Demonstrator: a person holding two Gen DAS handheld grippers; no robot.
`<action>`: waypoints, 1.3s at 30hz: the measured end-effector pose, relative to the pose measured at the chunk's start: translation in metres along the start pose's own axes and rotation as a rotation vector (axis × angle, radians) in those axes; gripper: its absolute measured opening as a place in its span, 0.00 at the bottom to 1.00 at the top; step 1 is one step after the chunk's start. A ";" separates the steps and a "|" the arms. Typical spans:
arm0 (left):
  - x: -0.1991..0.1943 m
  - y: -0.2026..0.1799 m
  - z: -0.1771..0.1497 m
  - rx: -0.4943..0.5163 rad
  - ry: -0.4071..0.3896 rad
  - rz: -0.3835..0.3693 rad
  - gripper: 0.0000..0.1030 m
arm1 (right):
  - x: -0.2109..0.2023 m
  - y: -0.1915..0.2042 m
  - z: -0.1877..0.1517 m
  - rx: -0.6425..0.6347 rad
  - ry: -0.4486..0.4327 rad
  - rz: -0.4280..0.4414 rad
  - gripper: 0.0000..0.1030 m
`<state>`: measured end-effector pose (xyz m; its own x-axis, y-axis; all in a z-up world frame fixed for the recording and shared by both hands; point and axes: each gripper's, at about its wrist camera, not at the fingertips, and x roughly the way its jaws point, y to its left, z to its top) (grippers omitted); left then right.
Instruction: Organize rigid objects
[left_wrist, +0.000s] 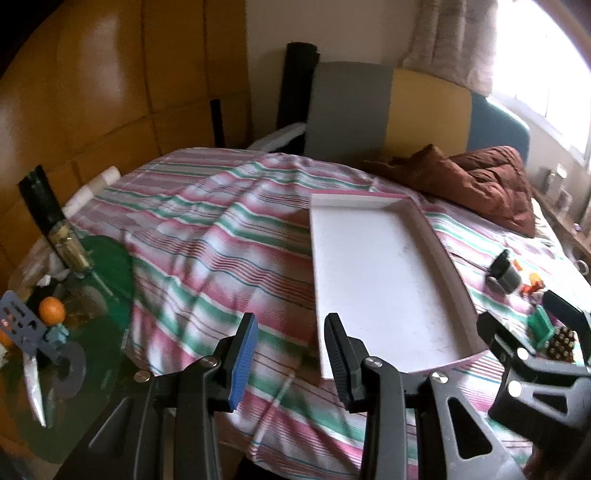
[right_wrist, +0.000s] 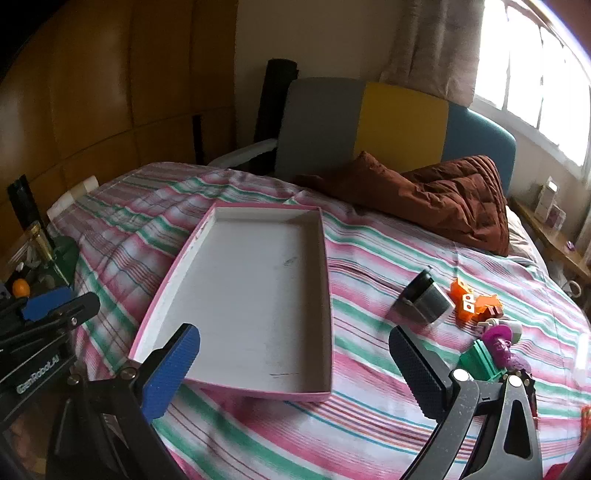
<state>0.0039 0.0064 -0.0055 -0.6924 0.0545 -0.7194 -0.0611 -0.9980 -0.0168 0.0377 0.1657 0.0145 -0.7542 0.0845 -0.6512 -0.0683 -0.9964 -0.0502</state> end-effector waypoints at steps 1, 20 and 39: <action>0.000 -0.001 0.000 0.002 0.000 -0.011 0.37 | 0.000 -0.005 0.000 0.011 -0.002 -0.006 1.00; 0.015 -0.062 0.000 0.148 0.151 -0.359 0.38 | -0.019 -0.203 -0.004 0.312 -0.016 -0.217 1.00; 0.062 -0.211 0.040 0.155 0.479 -0.693 0.45 | -0.040 -0.322 -0.051 0.790 -0.058 -0.157 1.00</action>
<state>-0.0547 0.2217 -0.0184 -0.0858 0.5960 -0.7984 -0.4803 -0.7268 -0.4909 0.1232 0.4827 0.0182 -0.7286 0.2454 -0.6395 -0.6016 -0.6756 0.4261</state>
